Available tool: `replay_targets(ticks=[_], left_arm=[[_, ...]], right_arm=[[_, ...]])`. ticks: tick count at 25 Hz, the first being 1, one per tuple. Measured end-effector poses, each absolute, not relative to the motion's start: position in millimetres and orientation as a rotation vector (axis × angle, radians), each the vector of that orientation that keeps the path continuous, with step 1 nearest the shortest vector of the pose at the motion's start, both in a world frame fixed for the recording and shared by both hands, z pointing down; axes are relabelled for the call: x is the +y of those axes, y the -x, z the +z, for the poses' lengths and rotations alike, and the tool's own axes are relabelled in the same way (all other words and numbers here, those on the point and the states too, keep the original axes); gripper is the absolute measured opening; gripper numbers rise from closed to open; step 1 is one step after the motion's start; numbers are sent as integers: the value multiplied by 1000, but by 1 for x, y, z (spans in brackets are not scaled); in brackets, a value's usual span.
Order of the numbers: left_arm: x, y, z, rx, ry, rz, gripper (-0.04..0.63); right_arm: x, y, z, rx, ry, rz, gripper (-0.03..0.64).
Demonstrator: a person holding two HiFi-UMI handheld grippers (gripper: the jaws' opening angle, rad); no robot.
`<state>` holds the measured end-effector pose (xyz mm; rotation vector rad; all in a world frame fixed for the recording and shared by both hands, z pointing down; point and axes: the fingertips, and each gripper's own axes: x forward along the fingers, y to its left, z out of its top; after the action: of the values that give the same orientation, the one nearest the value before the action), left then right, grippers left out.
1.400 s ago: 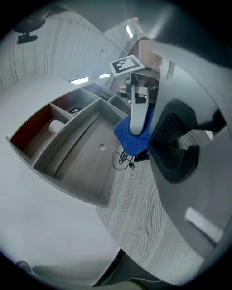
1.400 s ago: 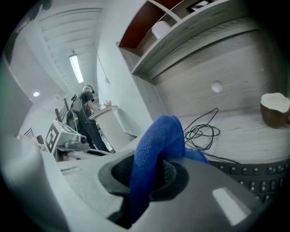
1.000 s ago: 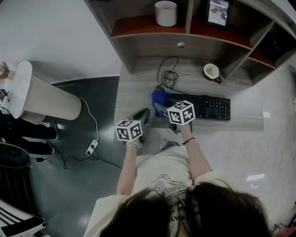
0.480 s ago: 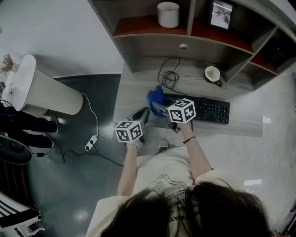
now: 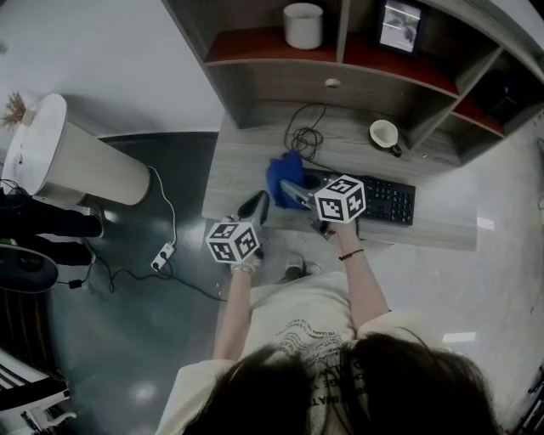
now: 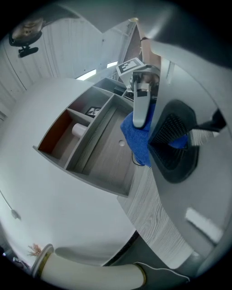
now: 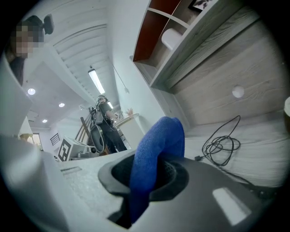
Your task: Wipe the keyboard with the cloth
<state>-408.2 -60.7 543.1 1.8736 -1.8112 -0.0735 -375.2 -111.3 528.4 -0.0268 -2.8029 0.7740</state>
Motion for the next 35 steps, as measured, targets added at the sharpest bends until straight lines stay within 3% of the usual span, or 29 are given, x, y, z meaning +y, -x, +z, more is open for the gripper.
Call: replay_targets(ticks=[35], left_arm=[[-47,343,476,-1936,-2070,-57,5]], right_arm=[[-89,295,463,-3035,11,460,58]])
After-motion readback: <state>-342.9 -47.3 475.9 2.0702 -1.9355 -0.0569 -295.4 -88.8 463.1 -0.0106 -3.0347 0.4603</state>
